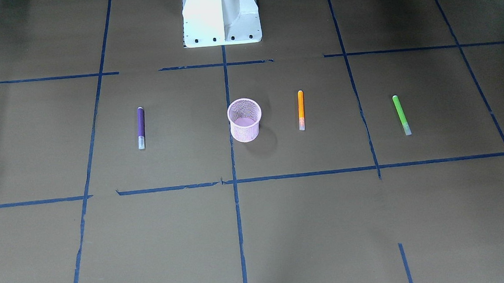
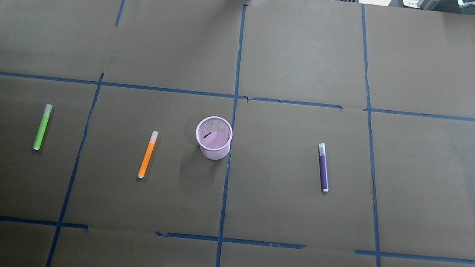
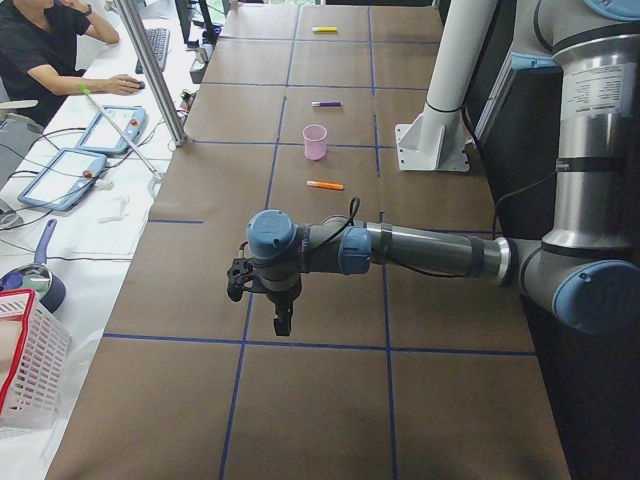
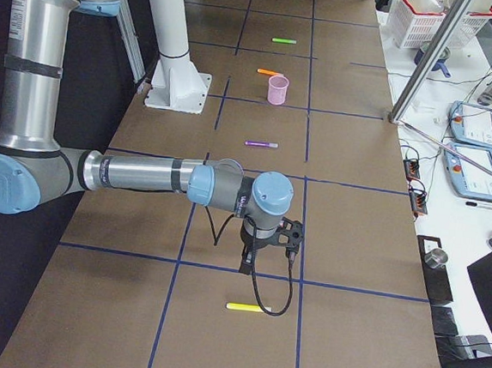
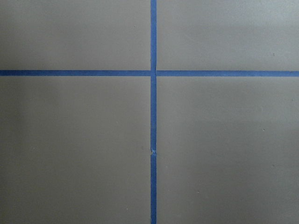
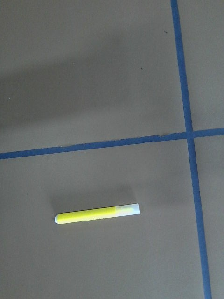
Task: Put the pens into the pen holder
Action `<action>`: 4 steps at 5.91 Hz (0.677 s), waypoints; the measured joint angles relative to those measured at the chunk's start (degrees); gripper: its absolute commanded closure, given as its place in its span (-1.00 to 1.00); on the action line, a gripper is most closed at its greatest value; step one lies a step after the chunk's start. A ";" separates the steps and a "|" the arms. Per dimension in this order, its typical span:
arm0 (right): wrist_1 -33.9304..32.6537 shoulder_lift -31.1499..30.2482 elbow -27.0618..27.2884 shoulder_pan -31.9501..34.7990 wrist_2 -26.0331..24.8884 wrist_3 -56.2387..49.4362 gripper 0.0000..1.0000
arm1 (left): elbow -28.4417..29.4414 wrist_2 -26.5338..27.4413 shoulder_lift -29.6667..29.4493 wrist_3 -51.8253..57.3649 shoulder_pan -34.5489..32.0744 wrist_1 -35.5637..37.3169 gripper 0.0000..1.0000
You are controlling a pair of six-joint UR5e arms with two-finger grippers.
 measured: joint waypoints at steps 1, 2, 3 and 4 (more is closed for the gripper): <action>0.02 -0.02 0.08 0.00 -0.01 0.04 -1.00 | -0.10 -0.01 0.03 -0.02 0.01 0.02 -1.00; 0.09 -0.01 0.30 0.00 -0.02 0.09 -1.00 | -0.28 -0.05 0.17 -0.09 0.05 0.03 -1.00; 0.15 0.01 0.61 0.00 -0.02 0.09 -1.00 | -0.37 -0.10 0.47 -0.15 0.07 0.03 -1.00; 0.17 0.01 0.81 0.00 -0.02 0.03 -1.00 | -0.22 -0.11 0.80 -0.34 0.16 0.06 -1.00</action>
